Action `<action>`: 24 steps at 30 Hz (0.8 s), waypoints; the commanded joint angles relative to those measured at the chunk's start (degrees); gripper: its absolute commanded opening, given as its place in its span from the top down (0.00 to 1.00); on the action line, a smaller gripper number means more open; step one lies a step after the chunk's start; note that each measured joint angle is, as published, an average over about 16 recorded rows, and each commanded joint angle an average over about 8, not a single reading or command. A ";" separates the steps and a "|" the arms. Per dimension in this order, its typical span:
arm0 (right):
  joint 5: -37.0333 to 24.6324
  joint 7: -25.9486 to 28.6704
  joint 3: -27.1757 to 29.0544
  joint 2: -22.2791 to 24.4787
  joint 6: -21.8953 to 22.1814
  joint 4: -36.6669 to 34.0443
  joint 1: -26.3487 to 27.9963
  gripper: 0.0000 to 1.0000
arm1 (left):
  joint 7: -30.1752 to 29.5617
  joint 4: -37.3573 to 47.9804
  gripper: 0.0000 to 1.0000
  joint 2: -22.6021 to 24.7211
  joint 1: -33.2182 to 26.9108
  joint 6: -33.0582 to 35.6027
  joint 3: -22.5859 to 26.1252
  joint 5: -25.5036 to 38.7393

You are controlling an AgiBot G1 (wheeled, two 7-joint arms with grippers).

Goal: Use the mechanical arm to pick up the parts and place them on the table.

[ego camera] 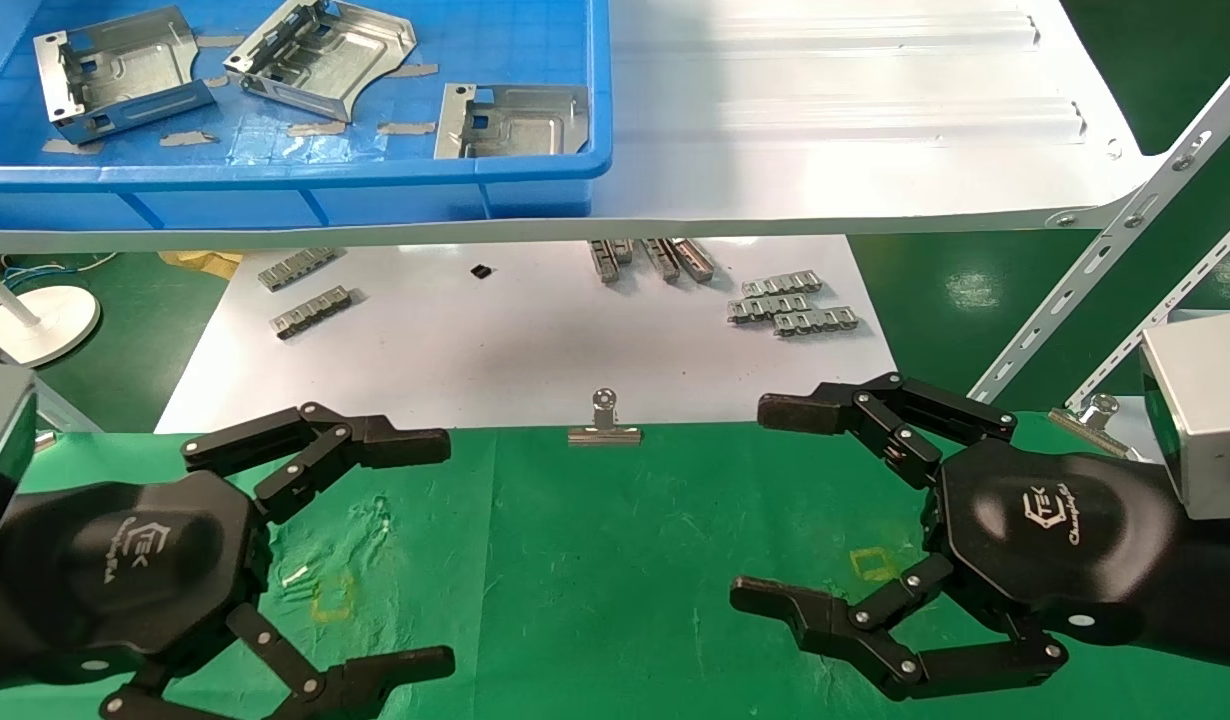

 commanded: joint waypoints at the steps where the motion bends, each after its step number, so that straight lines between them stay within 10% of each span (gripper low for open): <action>1: 0.00 0.00 0.00 0.00 0.00 0.00 0.00 1.00 | 0.00 0.00 0.00 0.00 0.00 0.00 0.00 0.00; 24: 0.00 0.00 0.00 0.00 0.00 0.00 0.00 1.00 | 0.00 0.00 0.00 0.00 0.00 0.00 0.00 0.00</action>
